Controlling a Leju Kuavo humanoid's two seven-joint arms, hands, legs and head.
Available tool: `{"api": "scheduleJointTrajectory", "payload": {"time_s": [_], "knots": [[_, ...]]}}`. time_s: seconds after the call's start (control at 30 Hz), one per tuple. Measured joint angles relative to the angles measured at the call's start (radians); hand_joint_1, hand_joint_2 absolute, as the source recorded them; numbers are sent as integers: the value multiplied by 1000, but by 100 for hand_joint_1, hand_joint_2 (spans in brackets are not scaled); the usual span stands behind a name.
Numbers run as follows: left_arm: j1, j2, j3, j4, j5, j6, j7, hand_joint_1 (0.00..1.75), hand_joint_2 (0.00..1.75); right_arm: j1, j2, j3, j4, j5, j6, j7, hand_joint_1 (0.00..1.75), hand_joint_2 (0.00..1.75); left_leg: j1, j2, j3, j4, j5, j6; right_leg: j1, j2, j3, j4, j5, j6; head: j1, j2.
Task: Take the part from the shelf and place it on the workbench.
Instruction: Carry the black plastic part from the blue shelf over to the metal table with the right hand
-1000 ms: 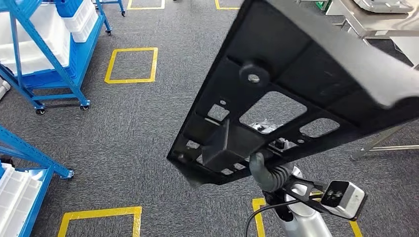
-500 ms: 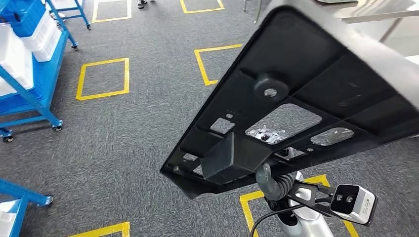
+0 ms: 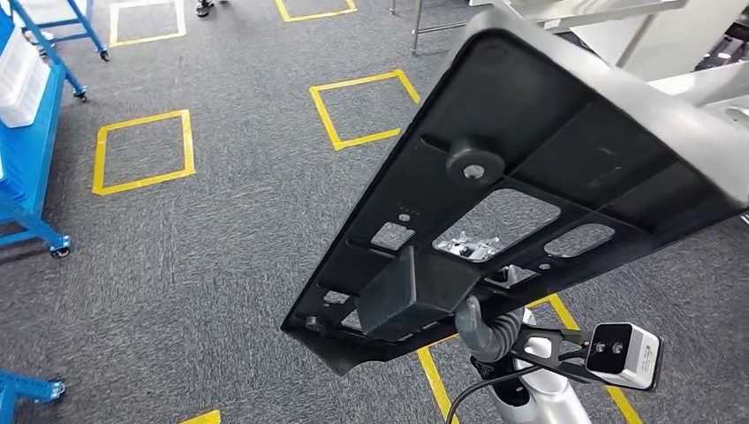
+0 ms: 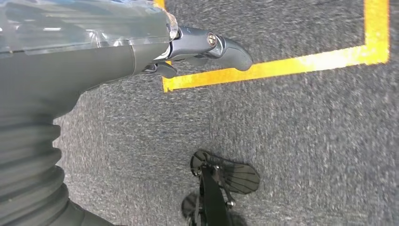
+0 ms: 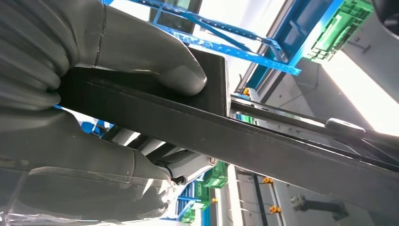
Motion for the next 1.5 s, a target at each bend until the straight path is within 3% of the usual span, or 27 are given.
{"api": "scheduleJointTrajectory", "payload": {"time_s": [0.07, 0.13, 0.17, 0.23, 0.3, 0.33, 0.37, 0.43, 0.5, 0.57, 0.6, 0.63, 0.7, 0.77, 0.8, 0.87, 0.9, 1.0, 1.07, 1.13, 1.17, 1.23, 1.3, 1.37, 1.4, 1.43, 1.5], "knots": [[-1, 0, 0, 0, 0, -5, -1, 0, 175, 1, 1, 0, -1, 3, 2, 5, 175, 175, -3, 15, 5, 0, -5, -11, 8, -8, 19, -43, 4, -11, 0, 0], [-4, 0, 0, 0, 0, -11, -3, 0, 175, 5, 1, 0, -8, 7, 1, 12, 175, 175, -1, 25, 10, 1, -10, -22, 7, 14, 20, -47, 8, -21, 0, 0], [-6, 0, 0, 0, 0, -13, -3, 0, 175, 7, 1, 0, -12, 9, 1, 15, 175, 175, 1, 14, 8, 13, -21, -27, 5, 24, 24, -52, 10, -27, 0, 0], [-7, 0, 0, 0, 0, -15, -3, 0, 175, 9, 4, 0, -21, 11, 1, 17, 175, 175, 6, -29, -24, 94, -70, -35, -1, 43, 33, -60, 14, -38, 0, 0], [-3, 1, 0, 0, 0, -15, -1, 0, 175, 13, 7, 0, -23, 12, 2, 18, 175, 175, 6, -60, -92, 232, -130, -39, 1, 65, 33, -59, 14, -43, 0, 0], [-1, 1, 0, 0, 0, -15, 1, 0, 175, 16, 8, 0, -23, 13, 4, 20, 175, 175, 6, -64, -118, 279, -141, -40, 2, 78, 33, -58, 13, -44, 0, 0], [1, 1, 0, 0, 0, -15, 5, 0, 175, 19, 8, 0, -23, 13, 6, 21, 175, 175, 6, -66, -129, 291, -131, -40, 2, 92, 34, -56, 13, -44, 0, 0], [1, 1, 0, 0, 0, -14, 14, 0, 175, 21, 9, 2, -23, 10, 15, 25, 175, 175, 7, -76, -94, 196, -60, -37, 2, 117, 36, -51, 9, -40, 0, 0], [0, 1, -1, 0, 0, -9, 23, 0, 175, 17, 15, 6, -23, -2, 19, 39, 175, 175, 9, -111, -39, 66, -5, -32, 1, 140, 34, -42, 4, -33, 0, 0], [-1, 0, -2, 0, 0, -3, 30, 0, 175, 8, 24, 16, -24, -14, 19, 61, 175, 175, 7, -130, -18, 17, 2, -24, -1, 158, 27, -38, 3, -22, 0, 0], [-2, 0, -3, 0, 0, 0, 32, 0, 175, 3, 28, 22, -25, -16, 18, 72, 175, 175, 6, -124, -17, 13, 3, -18, -2, 167, 23, -38, 4, -16, 0, 0], [-4, -2, -3, 0, 0, 2, 32, 0, 175, -3, 30, 28, -27, -17, 16, 82, 175, 175, 7, -115, -15, 10, 5, -12, -3, 168, 22, -39, 4, -10, 0, 0], [-7, -5, -4, 0, 0, 5, 31, 0, 175, -18, 32, 38, -29, -17, 4, 98, 175, 175, 9, -97, -12, 1, 10, 2, 0, 132, 6, -6, -19, -1, 0, 0], [-4, -6, -8, 0, 0, 6, 32, 0, 175, -36, 32, 49, -31, -20, -21, 105, 175, 175, 7, -76, -11, -2, 10, 10, 0, 78, -50, 109, -80, 4, 0, 0], [-2, -6, -11, 0, 0, 6, 34, 0, 175, -41, 32, 55, -31, -23, -35, 107, 175, 175, 6, -65, -11, -2, 9, 12, -2, 65, -87, 181, -110, 7, 0, 0], [1, -6, -17, 0, 0, 5, 39, 0, 175, -48, 32, 69, -32, -31, -62, 112, 175, 175, 5, -43, -10, -2, 6, 13, -5, 55, -129, 258, -124, 11, 0, 0], [0, -6, -18, 0, 0, 5, 40, 0, 175, -54, 32, 76, -32, -37, -74, 118, 175, 175, 5, -33, -8, -2, 5, 12, -6, 51, -119, 235, -102, 11, 0, 0], [-4, -9, -19, 0, 0, 5, 38, 0, 175, -80, 32, 95, -35, -56, -99, 134, 175, 175, 2, -6, 4, -1, -3, 4, 1, 9, -10, 22, -7, 0, 0, 0], [-6, -12, -19, 0, 0, 5, 34, 0, 175, -95, 31, 102, -37, -68, -107, 138, 175, 175, -1, 9, 8, -1, -8, -5, 10, -7, 23, -45, 8, -10, 0, 0], [-8, -16, -19, 0, 0, 6, 29, 0, 175, -103, 30, 104, -37, -79, -109, 138, 175, 175, -3, 25, 13, -3, -11, -16, 11, 13, 21, -50, 9, -19, 0, 0], [-9, -19, -19, 0, 0, 6, 25, 0, 175, -105, 28, 104, -36, -84, -108, 137, 175, 175, -2, 23, 14, 0, -16, -21, 8, 22, 23, -54, 12, -23, 0, 0], [-11, -23, -18, 0, 0, 8, 18, 0, 175, -114, 23, 104, -30, -97, -100, 130, 175, 175, 2, -14, -7, 54, -50, -30, 1, 39, 29, -64, 18, -33, 0, 0], [-7, -27, -12, 0, 0, 10, 10, 0, 175, -121, 19, 104, -15, -107, -86, 114, 175, 175, 5, -55, -71, 187, -112, -36, 0, 58, 31, -65, 20, -37, 0, 0], [-1, -31, 0, 0, 0, 16, 3, 0, 175, -121, 15, 104, 5, -109, -72, 103, 175, 175, 6, -65, -127, 287, -135, -41, 0, 82, 31, -61, 19, -38, 0, 0], [0, -34, 7, 0, 0, 20, 0, 0, 175, -121, 13, 104, 13, -109, -67, 100, 175, 175, 7, -66, -130, 281, -116, -42, -1, 95, 31, -58, 17, -36, 0, 0], [1, -36, 12, 0, 0, 22, -1, 0, 175, -121, 12, 104, 20, -109, -64, 99, 175, 175, 8, -69, -114, 236, -81, -42, -2, 107, 31, -54, 15, -34, 0, 0], [1, -39, 21, 0, 0, 24, -2, 0, 175, -122, 11, 104, 29, -109, -61, 96, 175, 175, 14, -98, -57, 97, -15, -41, -3, 130, 29, -43, 8, -26, 0, 0]]}}
